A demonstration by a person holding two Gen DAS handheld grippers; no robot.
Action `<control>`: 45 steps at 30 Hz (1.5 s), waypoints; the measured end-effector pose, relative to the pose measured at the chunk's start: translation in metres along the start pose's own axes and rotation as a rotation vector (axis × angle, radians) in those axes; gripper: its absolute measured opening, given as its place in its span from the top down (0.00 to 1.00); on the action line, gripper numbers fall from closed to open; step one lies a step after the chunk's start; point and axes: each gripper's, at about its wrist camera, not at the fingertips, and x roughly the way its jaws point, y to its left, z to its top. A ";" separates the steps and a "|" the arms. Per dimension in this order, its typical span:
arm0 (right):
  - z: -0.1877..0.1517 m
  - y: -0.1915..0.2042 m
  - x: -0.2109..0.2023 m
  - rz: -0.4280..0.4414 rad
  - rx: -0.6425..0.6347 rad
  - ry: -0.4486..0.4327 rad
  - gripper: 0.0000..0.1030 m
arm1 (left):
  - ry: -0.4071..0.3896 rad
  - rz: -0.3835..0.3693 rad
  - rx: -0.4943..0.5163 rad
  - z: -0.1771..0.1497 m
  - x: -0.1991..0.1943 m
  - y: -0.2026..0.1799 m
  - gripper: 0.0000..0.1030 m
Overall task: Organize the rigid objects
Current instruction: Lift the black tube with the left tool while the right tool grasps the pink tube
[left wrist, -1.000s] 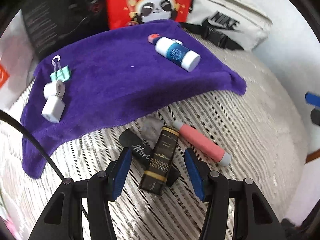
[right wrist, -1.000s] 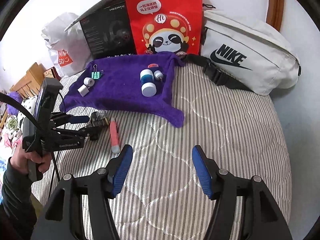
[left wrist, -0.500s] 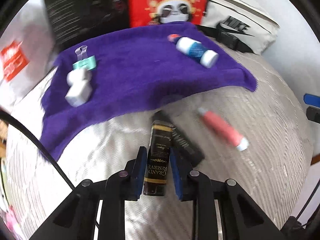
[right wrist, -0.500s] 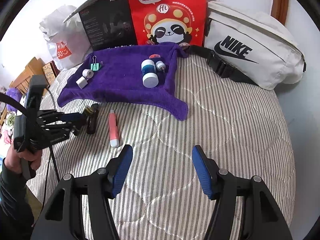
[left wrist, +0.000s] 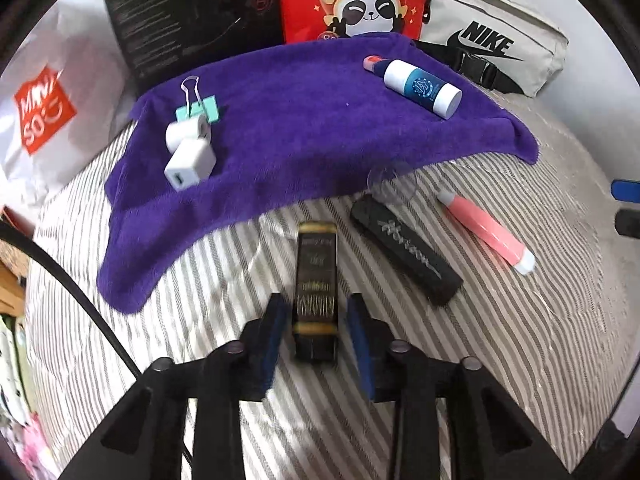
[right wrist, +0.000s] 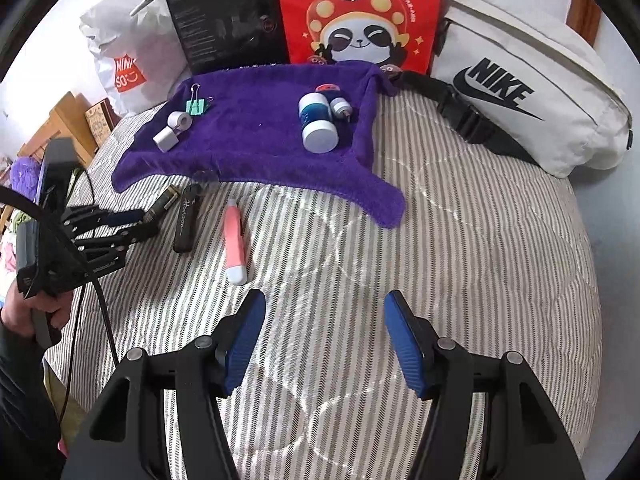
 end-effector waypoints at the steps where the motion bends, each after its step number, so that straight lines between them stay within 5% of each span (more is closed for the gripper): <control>1: 0.000 0.002 0.002 0.002 -0.004 0.000 0.41 | -0.001 0.018 -0.001 0.003 0.002 0.000 0.56; 3: 0.000 0.005 0.005 0.005 -0.008 0.000 0.41 | -0.006 0.019 -0.017 0.006 0.005 0.002 0.55; 6: -0.001 0.008 0.010 0.020 -0.008 0.001 0.41 | -0.008 -0.039 -0.066 0.006 0.004 0.008 0.78; 20: 0.007 0.033 0.038 0.055 -0.059 0.023 0.41 | -0.006 -0.014 -0.062 0.000 0.001 0.006 0.78; 31: 0.023 0.052 0.074 0.091 -0.087 0.030 0.41 | -0.002 0.011 -0.171 -0.023 -0.007 0.047 0.78; 45: 0.029 0.080 0.095 0.028 -0.208 0.028 0.58 | -0.005 0.019 -0.177 -0.024 -0.007 0.046 0.77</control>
